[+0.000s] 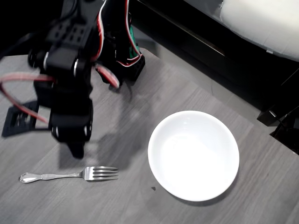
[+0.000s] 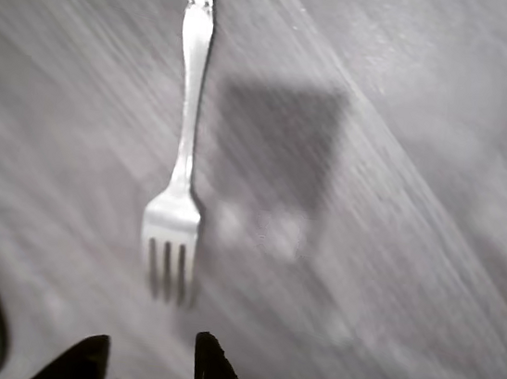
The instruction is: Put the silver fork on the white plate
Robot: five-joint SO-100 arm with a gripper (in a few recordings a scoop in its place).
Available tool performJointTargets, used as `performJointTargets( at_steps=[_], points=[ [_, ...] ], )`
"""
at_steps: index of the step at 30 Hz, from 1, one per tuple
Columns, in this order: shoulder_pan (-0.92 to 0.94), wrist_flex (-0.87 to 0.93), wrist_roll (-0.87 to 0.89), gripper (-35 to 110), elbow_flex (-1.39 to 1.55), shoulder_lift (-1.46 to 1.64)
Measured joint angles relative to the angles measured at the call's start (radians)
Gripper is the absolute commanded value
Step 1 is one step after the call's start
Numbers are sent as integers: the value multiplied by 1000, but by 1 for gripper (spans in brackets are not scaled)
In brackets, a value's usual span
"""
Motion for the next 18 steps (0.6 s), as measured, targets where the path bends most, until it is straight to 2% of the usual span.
performJointTargets(
  at_steps=[9, 18],
  points=[
    [-2, -74, -51, 28, -92, -287],
    [-2, -89, -66, 31, -175, -468]
  ],
)
